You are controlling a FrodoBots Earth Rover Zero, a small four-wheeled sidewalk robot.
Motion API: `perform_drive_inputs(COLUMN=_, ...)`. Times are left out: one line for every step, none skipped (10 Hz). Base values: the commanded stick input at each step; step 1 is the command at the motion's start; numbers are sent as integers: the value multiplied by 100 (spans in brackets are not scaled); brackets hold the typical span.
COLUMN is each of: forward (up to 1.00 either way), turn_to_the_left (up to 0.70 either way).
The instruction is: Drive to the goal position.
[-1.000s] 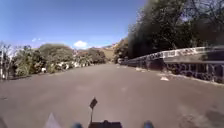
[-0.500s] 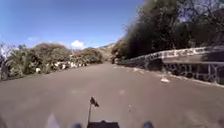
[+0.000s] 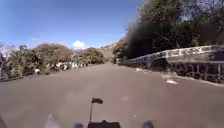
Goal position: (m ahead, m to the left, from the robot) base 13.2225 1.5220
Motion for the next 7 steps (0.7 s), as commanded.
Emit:
perform_drive_inputs(forward=50, turn_to_the_left=0)
perform_drive_inputs(forward=50, turn_to_the_left=0)
perform_drive_inputs(forward=50, turn_to_the_left=0)
perform_drive_inputs(forward=50, turn_to_the_left=0)
perform_drive_inputs(forward=50, turn_to_the_left=0)
perform_drive_inputs(forward=50, turn_to_the_left=0)
perform_drive_inputs(forward=50, turn_to_the_left=0)
